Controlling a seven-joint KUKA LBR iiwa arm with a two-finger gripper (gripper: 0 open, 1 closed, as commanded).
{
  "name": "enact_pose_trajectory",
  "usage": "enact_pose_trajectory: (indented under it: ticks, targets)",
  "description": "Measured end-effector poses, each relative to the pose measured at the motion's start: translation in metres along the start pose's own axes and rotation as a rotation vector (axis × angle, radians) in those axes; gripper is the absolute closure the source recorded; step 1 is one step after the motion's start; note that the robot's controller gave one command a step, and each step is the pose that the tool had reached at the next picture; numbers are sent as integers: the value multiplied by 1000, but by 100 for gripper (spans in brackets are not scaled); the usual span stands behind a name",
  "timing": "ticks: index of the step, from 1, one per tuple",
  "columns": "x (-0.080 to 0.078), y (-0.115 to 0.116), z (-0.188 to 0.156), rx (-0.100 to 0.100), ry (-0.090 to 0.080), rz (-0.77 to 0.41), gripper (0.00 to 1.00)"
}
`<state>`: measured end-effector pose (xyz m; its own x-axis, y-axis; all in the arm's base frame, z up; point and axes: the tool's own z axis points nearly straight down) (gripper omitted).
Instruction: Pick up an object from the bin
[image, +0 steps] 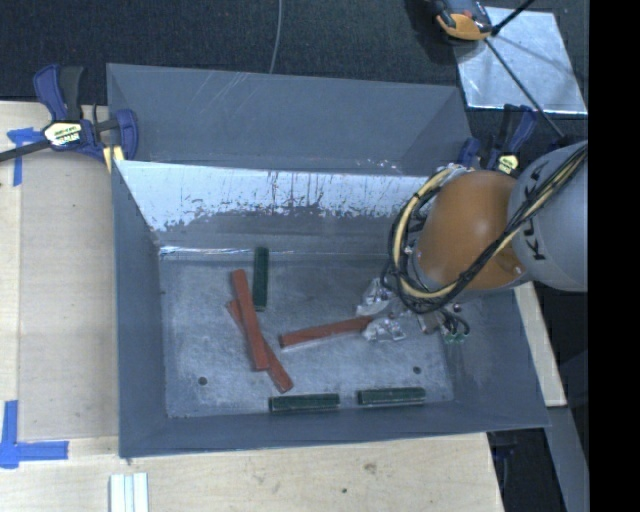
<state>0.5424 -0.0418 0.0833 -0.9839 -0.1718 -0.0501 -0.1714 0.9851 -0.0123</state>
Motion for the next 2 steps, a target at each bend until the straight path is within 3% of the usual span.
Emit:
enact_pose_trajectory:
  ticks: [1, 2]
  targets:
    - [13, -1, -30, -14, 52, -24, 100]
    - [15, -8, -61, -11, 42, -30, 100]
